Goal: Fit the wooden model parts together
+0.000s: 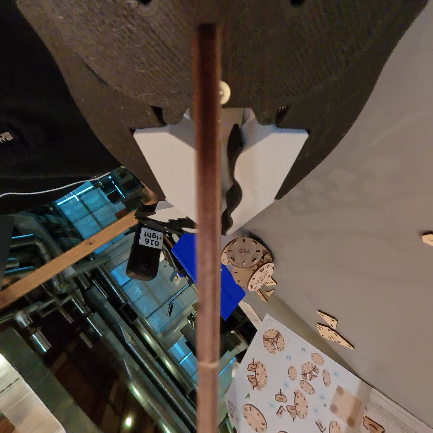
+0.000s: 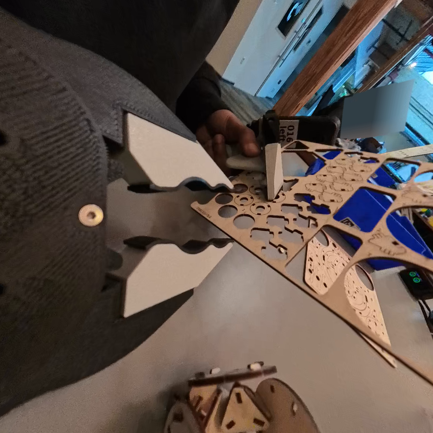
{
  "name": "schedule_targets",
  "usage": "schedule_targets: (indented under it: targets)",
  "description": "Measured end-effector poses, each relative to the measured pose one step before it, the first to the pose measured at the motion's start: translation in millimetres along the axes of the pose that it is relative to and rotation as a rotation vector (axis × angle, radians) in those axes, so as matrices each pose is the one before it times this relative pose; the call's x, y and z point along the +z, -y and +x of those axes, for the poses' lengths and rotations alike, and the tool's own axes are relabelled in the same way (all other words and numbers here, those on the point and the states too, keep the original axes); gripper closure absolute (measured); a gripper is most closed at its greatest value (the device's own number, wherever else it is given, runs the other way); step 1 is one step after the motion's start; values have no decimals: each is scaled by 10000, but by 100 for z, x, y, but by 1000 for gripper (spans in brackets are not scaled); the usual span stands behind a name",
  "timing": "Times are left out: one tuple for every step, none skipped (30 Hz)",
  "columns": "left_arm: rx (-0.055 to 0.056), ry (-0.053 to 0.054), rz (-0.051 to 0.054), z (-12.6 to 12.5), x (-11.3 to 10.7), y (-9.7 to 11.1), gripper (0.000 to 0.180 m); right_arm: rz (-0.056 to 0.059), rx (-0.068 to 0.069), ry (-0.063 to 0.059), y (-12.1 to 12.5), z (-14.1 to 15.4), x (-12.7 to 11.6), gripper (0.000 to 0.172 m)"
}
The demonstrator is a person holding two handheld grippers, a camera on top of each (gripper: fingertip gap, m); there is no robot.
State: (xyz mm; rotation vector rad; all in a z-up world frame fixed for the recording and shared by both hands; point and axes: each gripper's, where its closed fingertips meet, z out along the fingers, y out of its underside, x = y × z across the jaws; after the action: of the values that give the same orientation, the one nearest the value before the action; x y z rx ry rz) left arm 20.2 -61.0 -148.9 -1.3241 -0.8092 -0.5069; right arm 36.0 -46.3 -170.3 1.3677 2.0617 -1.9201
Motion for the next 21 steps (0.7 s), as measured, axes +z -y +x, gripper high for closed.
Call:
schedule_targets:
  targets:
    - [-73, -21, 22, 59, 69, -71, 180, 75, 276, 105, 51, 82, -132, 137]
    - [-22, 16, 24, 35, -25, -93, 180, 134, 320, 195, 93, -48, -141, 138]
    - [32, 28, 35, 65, -79, -80, 179, 164, 372, 255, 94, -156, -115, 139]
    - [36, 6, 25, 115, -89, -88, 180, 140, 394, 242, 23, -127, -47, 139]
    - [12, -35, -7, 167, -59, -141, 179, 71, 354, 237, -53, -140, 42, 140]
    - [19, -115, -58, 265, -4, -223, 180, -3, 269, 200, -121, -119, 138, 140]
    - [51, -107, -39, 282, 27, -196, 180, -68, 162, 126, -141, -71, 193, 140]
    - [57, 44, -5, 67, 37, -130, 180, -111, 55, 70, -139, -46, 210, 140]
    - [44, 64, -29, -8, 65, -116, 180, -112, -9, 46, -105, -47, 216, 142]
    - [29, 30, -74, -3, 91, -121, 180, -101, -13, 50, -91, -64, 204, 144]
    - [19, 51, -33, -55, 46, -39, 180, -83, 25, 11, -74, 33, 174, 145]
    - [-29, 74, 60, -128, -26, 78, 180, -43, 48, 31, -22, 14, 110, 145]
    - [-72, 15, 33, -78, -31, 65, 180, 3, 65, 57, 31, 14, 36, 147]
    - [-80, -23, -5, -27, -17, 6, 180, 17, 68, 46, 36, 8, -1, 148]
    - [-26, -11, -5, -17, -5, 6, 180, -1, 49, 19, 2, 22, 2, 149]
    - [20, 9, -14, -3, 8, -17, 180, -5, 24, -15, -5, 44, 13, 149]
    - [1, 2, -26, 1, 21, -44, 180, -4, 16, -29, -4, 56, 9, 148]
    - [-38, -12, -28, -15, 12, -19, 180, -12, 16, 0, -18, 11, 11, 146]
    - [-46, -45, -45, 19, 23, -37, 179, -1, 11, 24, 4, -13, 24, 144]
    - [-37, -56, -76, 46, 38, -88, 180, 58, 11, 30, 84, -41, 0, 143]
    - [-19, -34, -64, 36, 31, -78, 180, 101, 28, 37, 155, -20, -17, 144]
